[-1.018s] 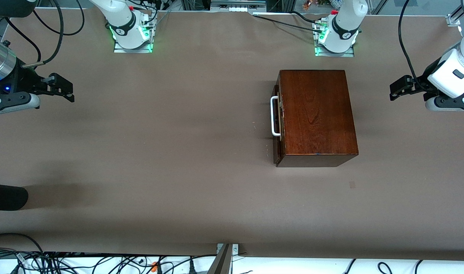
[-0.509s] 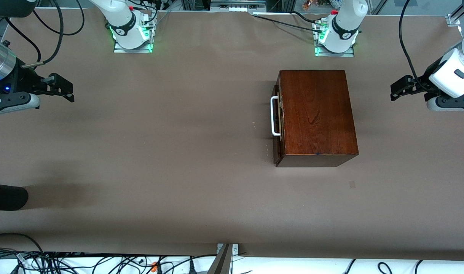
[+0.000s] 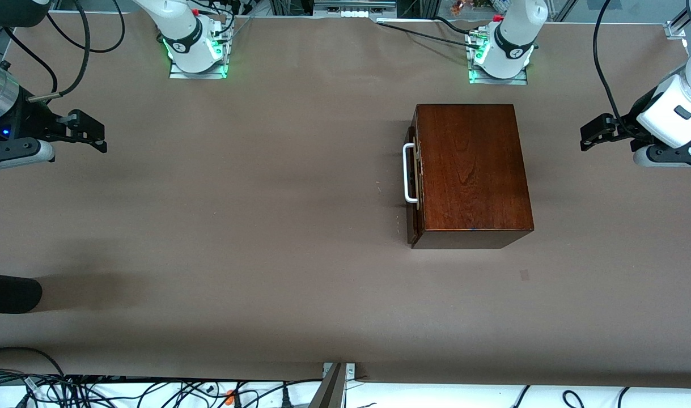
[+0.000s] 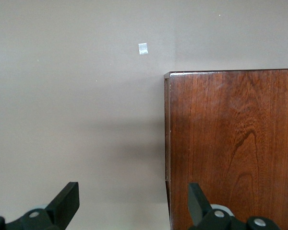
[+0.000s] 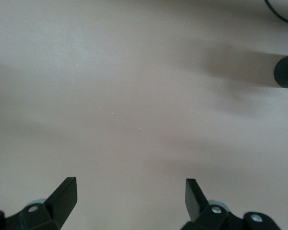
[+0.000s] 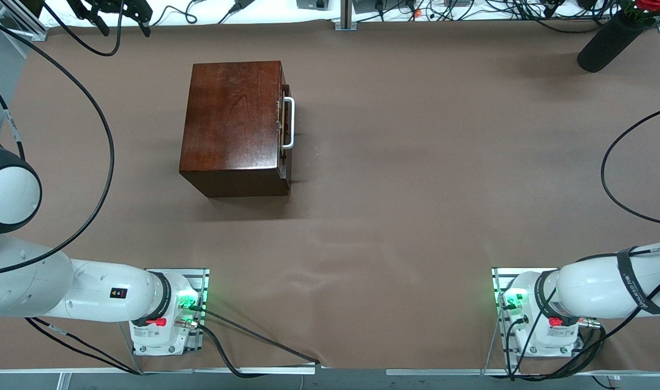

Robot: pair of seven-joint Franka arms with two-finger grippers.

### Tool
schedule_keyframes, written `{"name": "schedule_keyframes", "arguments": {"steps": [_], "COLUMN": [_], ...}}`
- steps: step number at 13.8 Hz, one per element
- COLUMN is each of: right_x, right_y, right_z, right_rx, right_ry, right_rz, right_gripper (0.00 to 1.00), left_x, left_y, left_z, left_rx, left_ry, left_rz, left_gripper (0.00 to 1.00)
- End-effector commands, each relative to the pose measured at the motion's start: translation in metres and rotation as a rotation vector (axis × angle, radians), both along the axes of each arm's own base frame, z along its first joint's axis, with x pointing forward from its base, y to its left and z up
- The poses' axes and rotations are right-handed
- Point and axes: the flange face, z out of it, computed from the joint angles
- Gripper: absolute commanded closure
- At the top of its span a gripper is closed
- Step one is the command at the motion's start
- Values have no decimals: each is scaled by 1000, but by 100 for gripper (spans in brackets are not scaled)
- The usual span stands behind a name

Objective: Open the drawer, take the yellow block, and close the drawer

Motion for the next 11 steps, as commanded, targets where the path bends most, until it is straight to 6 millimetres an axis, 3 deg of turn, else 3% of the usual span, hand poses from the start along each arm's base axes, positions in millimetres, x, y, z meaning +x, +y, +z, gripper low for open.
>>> {"name": "schedule_keyframes", "arguments": {"steps": [1, 3, 4, 6, 7, 11], "right_x": [1, 1, 1, 1, 1, 1], "right_y": [-2, -2, -2, 0, 1, 4], "right_z": [5, 5, 5, 5, 5, 5], "right_rx": [-11, -11, -11, -9, -8, -7], "right_ry": [-7, -7, -6, -7, -8, -9], "right_rz": [-3, -3, -3, -2, 0, 4], "right_gripper": [0, 0, 0, 0, 0, 0], "left_x": [3, 2, 1, -1, -3, -6], "left_y": [-6, -12, -28, -68, -101, -189], "left_z": [4, 2, 3, -8, -16, -54], "left_rx": [-13, -17, -21, -21, -19, -2], "left_ry": [10, 25, 24, 44, 54, 63], "left_rz": [-6, -44, -76, -119, -140, -38], "left_gripper": [0, 0, 0, 0, 0, 0]}}
